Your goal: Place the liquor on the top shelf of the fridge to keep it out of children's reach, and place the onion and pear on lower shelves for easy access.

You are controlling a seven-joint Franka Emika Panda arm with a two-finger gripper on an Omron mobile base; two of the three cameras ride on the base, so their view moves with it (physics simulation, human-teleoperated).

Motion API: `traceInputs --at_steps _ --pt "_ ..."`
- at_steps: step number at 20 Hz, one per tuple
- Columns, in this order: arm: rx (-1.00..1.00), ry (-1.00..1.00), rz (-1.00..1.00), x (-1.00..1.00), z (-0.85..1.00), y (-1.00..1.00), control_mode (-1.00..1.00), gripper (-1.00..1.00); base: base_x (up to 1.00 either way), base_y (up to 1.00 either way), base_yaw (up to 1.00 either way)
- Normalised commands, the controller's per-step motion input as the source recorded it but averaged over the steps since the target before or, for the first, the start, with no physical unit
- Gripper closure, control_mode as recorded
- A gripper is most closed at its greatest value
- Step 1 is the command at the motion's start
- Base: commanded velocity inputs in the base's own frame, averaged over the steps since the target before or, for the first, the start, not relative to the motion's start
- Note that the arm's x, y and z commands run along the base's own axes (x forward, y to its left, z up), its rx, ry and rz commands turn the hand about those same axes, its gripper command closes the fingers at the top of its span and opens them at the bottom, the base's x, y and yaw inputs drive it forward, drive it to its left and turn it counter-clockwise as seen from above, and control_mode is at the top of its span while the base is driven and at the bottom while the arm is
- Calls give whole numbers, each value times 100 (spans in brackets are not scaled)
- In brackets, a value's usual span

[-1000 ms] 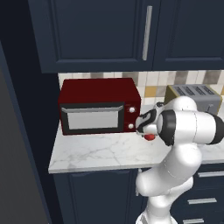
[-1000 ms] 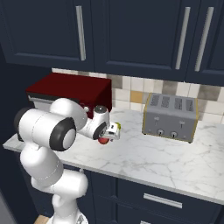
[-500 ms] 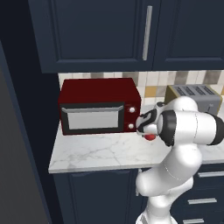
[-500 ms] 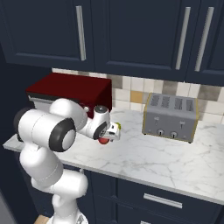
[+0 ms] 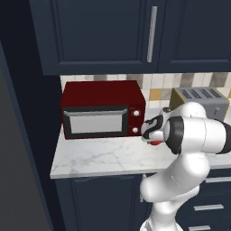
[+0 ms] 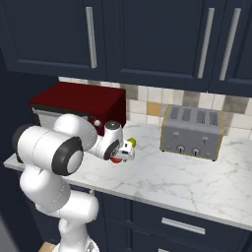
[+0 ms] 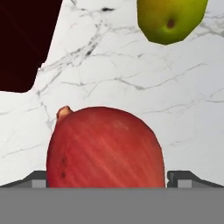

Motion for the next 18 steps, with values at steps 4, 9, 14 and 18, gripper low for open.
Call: traceInputs --at_steps 4,9,14,18 --pt "0 0 0 0 -21 0 -100 100 0 0 0" --pt "0 0 0 0 -20 0 -100 100 0 0 0" --pt "0 0 0 -20 -15 -4 -100 100 0 0 0" --pt "0 -25 4 -91 12 -4 -100 100 0 0 0"
